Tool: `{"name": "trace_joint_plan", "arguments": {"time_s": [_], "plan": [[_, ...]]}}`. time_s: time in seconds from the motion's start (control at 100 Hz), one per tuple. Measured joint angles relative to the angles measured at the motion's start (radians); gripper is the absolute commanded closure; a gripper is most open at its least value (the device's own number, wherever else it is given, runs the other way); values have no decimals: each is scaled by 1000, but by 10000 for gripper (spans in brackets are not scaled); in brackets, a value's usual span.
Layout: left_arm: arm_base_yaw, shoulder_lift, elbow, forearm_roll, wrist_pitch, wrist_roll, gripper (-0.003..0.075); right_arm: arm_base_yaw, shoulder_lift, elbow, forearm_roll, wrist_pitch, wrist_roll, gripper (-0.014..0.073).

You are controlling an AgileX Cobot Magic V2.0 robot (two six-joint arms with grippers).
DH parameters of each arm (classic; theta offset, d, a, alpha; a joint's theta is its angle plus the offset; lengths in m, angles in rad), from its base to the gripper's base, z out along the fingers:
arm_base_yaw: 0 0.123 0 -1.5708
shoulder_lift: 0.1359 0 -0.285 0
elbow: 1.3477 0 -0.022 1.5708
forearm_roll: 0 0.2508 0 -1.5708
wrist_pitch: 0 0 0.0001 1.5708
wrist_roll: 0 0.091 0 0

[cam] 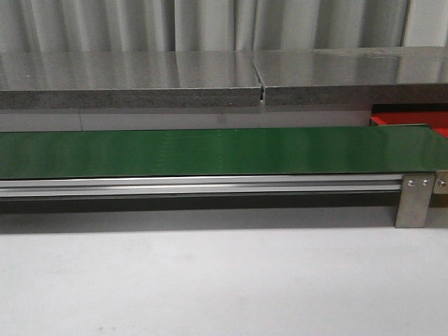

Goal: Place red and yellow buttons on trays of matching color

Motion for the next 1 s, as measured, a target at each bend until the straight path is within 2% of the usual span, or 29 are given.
{"name": "trace_joint_plan", "arguments": {"time_s": [0.09,0.26,0.36,0.7,1.0], "plan": [[0,0,0,0,0,0,739,0,9,0,9,4,0,307],[0,0,0,0,0,0,739,0,20,-2,14,11,0,27],[0,0,0,0,0,0,739,0,23,-2,14,19,0,-55],[0,0,0,0,0,0,739,0,22,-45,16,24,0,-53],[0,0,0,0,0,0,739,-2,-44,-120,-34,42,2,-53]]}}
